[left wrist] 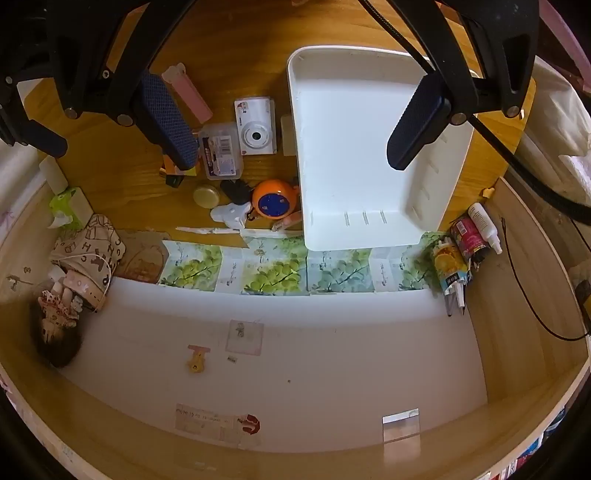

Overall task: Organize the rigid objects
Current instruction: 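Move the right tool toward the pink hair roller on the table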

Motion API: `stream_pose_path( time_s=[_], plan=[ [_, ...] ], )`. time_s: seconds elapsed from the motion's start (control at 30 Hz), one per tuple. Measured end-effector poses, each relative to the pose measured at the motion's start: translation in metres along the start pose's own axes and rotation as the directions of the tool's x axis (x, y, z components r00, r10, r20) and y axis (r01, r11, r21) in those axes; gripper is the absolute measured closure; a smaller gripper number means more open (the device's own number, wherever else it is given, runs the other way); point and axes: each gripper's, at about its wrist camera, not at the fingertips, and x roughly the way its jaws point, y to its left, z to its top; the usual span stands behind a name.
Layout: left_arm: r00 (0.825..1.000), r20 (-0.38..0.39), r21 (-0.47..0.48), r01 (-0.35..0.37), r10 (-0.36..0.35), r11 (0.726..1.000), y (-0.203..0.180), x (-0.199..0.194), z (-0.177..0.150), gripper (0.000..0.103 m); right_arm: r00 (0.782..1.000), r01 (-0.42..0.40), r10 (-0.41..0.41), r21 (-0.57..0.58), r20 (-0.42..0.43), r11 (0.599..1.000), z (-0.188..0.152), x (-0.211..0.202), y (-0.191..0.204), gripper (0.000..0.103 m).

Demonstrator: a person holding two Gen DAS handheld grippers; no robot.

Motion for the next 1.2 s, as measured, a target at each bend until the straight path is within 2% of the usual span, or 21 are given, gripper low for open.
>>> stream_pose_path(
  time_s=[0.13, 0.4, 0.5, 0.67, 0.87, 0.97, 1.2],
  plan=[
    [1.000, -0.001, -0.007, 0.009, -0.009, 1.000, -0.003, -0.002, -0.010, 0.001, 1.000, 0.000, 0.000, -0.001, -0.009, 1.000, 0.001, -0.002, 0.001, 0.000],
    [0.994, -0.096, -0.056, 0.050, -0.056, 0.997, 0.007, 0.003, -0.021, 0.001, 0.998, -0.012, 0.010, -0.033, -0.054, 0.999, -0.014, 0.004, 0.007, 0.000],
    [0.988, -0.144, -0.090, 0.049, -0.061, 0.995, 0.009, 0.006, -0.029, 0.001, 0.995, -0.020, 0.016, -0.038, -0.101, 0.999, -0.016, 0.006, 0.009, 0.000],
    [0.975, -0.222, -0.096, -0.012, -0.010, 0.995, 0.011, 0.012, -0.037, 0.001, 0.985, -0.041, 0.036, -0.024, -0.167, 0.999, -0.023, 0.010, 0.006, 0.000],
    [0.969, -0.243, -0.077, -0.054, 0.034, 0.996, 0.005, 0.012, -0.045, 0.001, 0.967, -0.075, 0.071, -0.006, -0.244, 0.997, -0.034, 0.019, -0.003, 0.000],
    [0.962, -0.261, -0.067, -0.096, 0.075, 0.993, 0.003, 0.014, -0.050, 0.005, 0.960, -0.097, 0.094, 0.004, -0.265, 0.995, -0.037, 0.023, -0.007, 0.000],
    [0.944, -0.316, -0.105, -0.137, 0.097, 0.985, 0.007, 0.013, -0.062, 0.006, 0.931, -0.161, 0.169, 0.051, -0.324, 0.986, -0.044, 0.036, -0.016, 0.002]
  ],
)
